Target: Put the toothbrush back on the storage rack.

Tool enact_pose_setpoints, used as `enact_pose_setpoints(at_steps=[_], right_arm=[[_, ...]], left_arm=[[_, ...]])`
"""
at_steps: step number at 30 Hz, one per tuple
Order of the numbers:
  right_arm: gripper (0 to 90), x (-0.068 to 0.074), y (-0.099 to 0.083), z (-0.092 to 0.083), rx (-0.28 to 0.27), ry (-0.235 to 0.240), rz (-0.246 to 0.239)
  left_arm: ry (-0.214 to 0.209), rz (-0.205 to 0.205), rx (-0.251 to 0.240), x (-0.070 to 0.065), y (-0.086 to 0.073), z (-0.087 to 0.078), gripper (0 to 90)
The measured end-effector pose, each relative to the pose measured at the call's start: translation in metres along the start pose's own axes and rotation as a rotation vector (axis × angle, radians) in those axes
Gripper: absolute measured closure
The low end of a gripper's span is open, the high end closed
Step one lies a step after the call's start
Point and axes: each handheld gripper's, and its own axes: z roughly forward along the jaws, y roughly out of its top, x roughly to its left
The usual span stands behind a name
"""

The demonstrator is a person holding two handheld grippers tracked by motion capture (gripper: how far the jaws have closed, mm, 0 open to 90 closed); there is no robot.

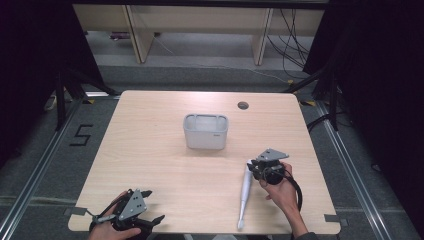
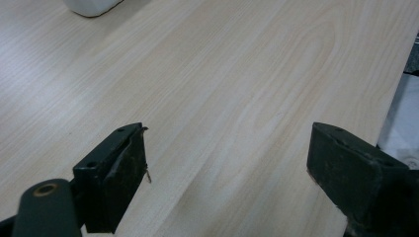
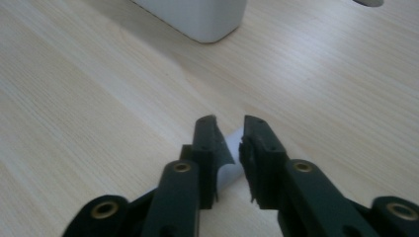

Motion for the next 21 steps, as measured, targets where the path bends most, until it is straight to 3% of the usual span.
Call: enact_pose_setpoints(at_steps=[3,5,12,14,21], right_arm=[[85.1,0.002,0.001,0.003,0.001,0.009,0.002],[89.7,0.002,0.004,0.009,0.002,0.030,-0.014],[90.0,0.003,0.009,0.019,0.025,0.054,-0.016],[90.0,0.004,0.010,0.021,0.040,0.062,0.009],[90.0,0.002,0.011,0.028,0.043,0.068,-0.012]], left_arm=[[0.000,-0.012,-0.014,-0.002,-0.001,0.001,14.8],[0.005,0.000,0.002,0.000,0.000,0.000,14.8],[-0.003,-0.004,0.000,0.000,0.000,0.000,14.8],[-0.004,0.001,0.000,0.000,0.000,0.000,14.8],[-0.010,-0.013,-0.010,-0.001,0.000,0.000,14.8]])
